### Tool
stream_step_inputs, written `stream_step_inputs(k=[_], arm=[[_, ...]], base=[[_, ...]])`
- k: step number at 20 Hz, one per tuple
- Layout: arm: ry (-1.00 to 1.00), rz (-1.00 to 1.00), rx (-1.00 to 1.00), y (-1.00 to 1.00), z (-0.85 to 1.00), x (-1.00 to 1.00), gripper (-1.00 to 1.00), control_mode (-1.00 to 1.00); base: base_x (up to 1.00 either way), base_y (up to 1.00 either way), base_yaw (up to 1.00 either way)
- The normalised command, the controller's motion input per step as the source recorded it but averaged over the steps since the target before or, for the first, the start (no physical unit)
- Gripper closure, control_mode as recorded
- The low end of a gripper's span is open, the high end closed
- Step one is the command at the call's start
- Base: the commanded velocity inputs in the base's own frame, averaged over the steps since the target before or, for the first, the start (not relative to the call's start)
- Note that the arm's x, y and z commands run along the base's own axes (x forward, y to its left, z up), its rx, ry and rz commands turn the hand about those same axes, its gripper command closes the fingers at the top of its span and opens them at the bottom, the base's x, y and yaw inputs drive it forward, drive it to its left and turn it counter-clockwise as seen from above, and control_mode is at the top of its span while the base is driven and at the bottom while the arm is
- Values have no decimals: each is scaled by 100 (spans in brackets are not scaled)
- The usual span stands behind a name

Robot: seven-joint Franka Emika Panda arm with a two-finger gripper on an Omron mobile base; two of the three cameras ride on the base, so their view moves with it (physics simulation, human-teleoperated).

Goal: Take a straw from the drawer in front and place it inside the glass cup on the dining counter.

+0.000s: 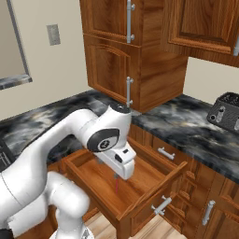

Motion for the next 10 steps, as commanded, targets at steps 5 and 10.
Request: stream_step_inputs(k=[5, 10], arm=[[37, 17, -1, 10, -68, 95, -100, -100], [3, 34, 0, -1, -86, 95, -100, -100]], base=[[0, 0, 0], [0, 0, 0]])
